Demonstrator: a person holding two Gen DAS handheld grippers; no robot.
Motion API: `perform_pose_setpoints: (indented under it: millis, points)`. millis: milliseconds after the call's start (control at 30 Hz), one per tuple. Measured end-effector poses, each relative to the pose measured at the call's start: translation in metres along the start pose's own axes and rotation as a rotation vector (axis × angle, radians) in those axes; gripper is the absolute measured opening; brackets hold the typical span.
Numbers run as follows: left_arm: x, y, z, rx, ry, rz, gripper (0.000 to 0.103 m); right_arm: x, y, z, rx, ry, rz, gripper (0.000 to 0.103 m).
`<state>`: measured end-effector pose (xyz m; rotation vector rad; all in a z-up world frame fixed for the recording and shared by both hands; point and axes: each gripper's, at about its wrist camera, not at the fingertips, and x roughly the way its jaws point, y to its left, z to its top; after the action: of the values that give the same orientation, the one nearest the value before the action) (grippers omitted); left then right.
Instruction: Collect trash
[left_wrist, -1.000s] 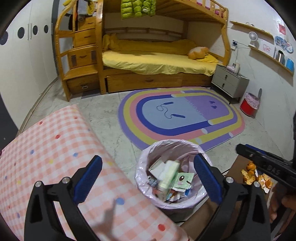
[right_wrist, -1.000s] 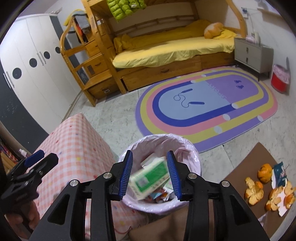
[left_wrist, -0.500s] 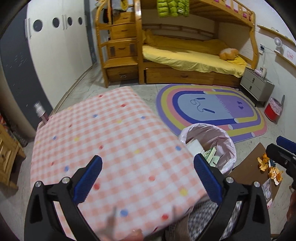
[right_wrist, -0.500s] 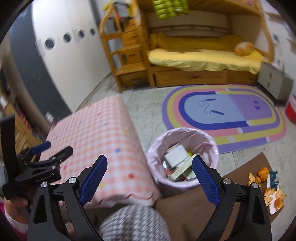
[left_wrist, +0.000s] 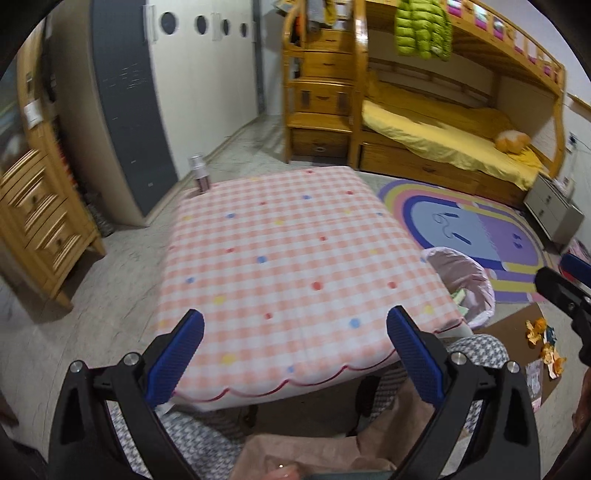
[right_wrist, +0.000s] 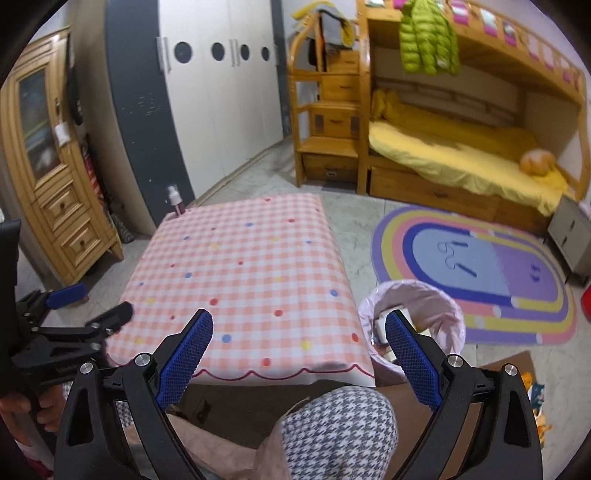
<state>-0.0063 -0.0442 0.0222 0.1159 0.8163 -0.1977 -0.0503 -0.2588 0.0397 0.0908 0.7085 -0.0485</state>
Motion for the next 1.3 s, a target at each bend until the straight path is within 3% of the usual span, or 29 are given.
perform_pose_setpoints:
  millis: [100, 300, 1300]
  points:
    - [-0.012, 0.024, -0.008, -0.051, 0.008, 0.062, 0.096, -0.009, 0.008, -0.003, -0.016, -0.015, 0.0, 0.093]
    - [-0.028, 0.045, -0.022, -0.085, 0.019, 0.103, 0.096, -0.012, 0.019, -0.011, -0.032, 0.0, 0.026, 0.093]
    - [-0.019, 0.051, -0.02, -0.1, 0.027, 0.106, 0.096, 0.0, 0.027, -0.014, -0.047, 0.046, 0.036, 0.093]
